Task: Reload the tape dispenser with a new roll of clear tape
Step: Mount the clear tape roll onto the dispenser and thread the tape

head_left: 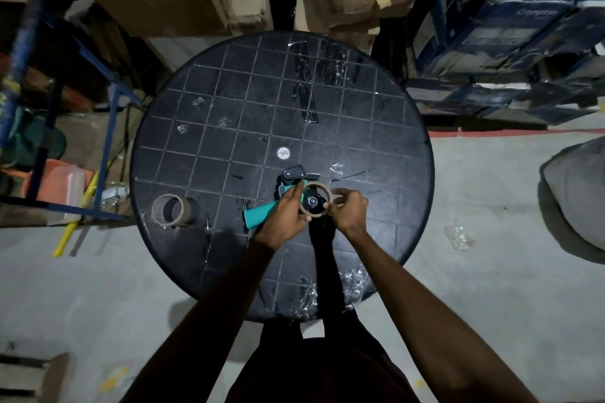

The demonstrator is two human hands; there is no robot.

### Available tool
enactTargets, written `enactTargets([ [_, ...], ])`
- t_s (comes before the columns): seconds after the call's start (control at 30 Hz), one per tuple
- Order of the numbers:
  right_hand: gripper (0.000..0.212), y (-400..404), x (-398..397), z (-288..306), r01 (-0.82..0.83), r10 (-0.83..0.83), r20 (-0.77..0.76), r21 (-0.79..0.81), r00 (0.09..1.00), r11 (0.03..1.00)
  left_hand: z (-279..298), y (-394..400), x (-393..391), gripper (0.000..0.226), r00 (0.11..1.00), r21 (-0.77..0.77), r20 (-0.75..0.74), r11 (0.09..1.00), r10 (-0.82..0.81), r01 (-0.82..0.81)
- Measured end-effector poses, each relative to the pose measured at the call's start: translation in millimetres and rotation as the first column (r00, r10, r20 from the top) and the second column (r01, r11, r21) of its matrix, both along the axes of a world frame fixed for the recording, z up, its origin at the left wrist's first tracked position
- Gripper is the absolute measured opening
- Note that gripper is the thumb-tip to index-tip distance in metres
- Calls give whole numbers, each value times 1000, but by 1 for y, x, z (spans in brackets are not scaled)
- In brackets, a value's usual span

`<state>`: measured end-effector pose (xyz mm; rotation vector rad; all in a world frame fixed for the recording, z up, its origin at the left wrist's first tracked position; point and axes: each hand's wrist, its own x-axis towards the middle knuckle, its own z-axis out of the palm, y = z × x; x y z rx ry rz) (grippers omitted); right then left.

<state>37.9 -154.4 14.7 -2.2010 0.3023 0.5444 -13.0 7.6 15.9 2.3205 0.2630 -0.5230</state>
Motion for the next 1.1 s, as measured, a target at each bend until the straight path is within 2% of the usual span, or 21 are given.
enactTargets([
  [0.1,56,-2,-1,9,-240,241,52,-38,969,970,-1,7,2,106,998,50,25,997,-57,56],
  [0.2,72,-4,1,12,-361,369,111,-82,923,929,4,9,9,100,995,76,33,993,-97,94],
  [0.33,74,-2,5,16,-409,416,107,-78,903,909,5,6,15,94,987,104,30,983,-156,152],
  [0.5,78,4,4,4,-351,360,69,-115,930,929,3,4,14,93,985,147,40,976,-166,158],
  [0.67,69,9,5,4,-335,340,-2,-175,941,926,10,2,18,99,986,148,10,975,-169,165],
  [0.83,64,4,13,6,-432,436,-24,-196,900,880,19,9,26,101,977,91,-52,973,-207,211],
  [1.0,87,5,8,7,-527,557,53,-260,829,809,19,-2,37,73,971,140,-85,962,-224,234],
  [1.1,78,4,7,9,-546,573,59,-238,817,803,16,2,38,82,969,122,-73,962,-238,245],
])
